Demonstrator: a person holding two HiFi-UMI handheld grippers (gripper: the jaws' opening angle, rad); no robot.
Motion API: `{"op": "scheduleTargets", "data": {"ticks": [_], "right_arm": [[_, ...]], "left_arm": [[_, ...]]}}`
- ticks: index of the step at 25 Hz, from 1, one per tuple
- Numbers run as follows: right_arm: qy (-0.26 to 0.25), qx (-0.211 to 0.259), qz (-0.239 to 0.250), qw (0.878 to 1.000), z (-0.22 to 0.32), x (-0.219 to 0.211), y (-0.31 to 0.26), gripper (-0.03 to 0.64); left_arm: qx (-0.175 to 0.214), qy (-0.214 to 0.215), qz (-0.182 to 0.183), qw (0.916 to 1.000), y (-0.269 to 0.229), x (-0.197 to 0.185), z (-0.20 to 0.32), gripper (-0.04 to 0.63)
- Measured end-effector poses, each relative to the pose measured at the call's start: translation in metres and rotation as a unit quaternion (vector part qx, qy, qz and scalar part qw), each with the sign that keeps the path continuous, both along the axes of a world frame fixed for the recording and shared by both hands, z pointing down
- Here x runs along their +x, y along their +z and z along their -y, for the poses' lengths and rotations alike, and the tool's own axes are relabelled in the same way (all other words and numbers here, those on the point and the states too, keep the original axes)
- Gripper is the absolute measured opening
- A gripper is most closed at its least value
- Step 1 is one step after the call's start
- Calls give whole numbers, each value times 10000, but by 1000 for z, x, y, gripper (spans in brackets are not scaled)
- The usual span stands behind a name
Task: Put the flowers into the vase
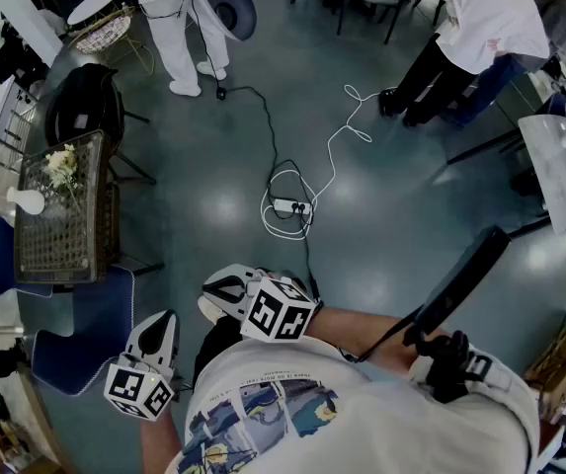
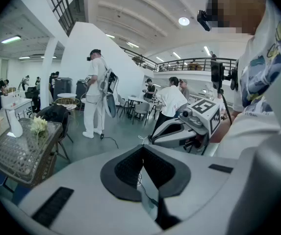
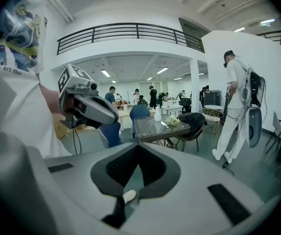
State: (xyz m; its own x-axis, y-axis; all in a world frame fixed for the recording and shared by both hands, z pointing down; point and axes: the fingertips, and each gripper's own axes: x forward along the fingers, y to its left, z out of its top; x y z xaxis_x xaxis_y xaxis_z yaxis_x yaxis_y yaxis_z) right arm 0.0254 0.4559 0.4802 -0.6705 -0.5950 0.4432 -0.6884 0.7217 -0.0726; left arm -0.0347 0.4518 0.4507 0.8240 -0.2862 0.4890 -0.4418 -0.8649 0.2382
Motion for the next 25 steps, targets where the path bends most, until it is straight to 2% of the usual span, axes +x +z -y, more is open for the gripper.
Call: {"op": "scheduleTargets", "data": {"ticks": [5, 10, 14, 20, 25], "right_arm": [[106, -76, 13, 9999, 24, 7, 7, 11], [307, -14, -131, 9994, 72, 15, 6, 12], [461, -194, -236, 9985, 127, 12, 5, 14], [637, -80, -258, 9976, 237, -12, -16, 44], [527, -43, -261, 9983, 323, -33, -16, 65]], "left_arm": [[36, 19, 15, 10000, 5, 2, 26, 9], [48, 183, -131, 9997, 12, 6, 83, 9], [46, 245, -127, 9996, 13, -1, 150, 11], [24, 374, -184, 9991, 8, -23, 267, 11], [41, 96, 74, 9999, 25, -52, 367, 12]]}}
